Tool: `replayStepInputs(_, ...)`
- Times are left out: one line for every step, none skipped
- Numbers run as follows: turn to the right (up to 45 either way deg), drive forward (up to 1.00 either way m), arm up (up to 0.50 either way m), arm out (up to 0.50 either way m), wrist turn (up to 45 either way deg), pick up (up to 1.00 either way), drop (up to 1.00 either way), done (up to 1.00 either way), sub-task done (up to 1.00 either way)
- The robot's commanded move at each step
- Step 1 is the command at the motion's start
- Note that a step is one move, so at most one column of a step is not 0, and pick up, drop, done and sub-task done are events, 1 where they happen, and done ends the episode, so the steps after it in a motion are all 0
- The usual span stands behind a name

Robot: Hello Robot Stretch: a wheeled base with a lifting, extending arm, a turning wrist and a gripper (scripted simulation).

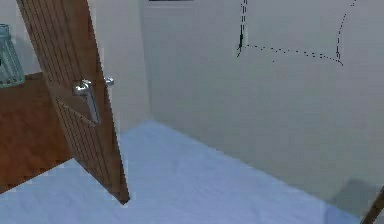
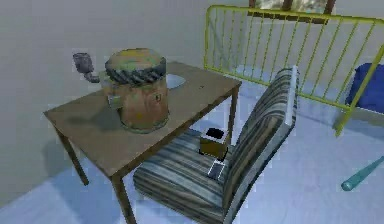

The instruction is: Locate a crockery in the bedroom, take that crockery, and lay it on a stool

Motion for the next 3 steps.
replayStepInputs(45.0,0.0,0.0,0.0,0.0,0.0,0.0,0.0,0.0)
replayStepInputs(45.0,0.0,0.0,0.0,0.0,0.0,0.0,0.0,0.0)
replayStepInputs(45.0,0.0,0.0,0.0,0.0,0.0,0.0,0.0,0.0)
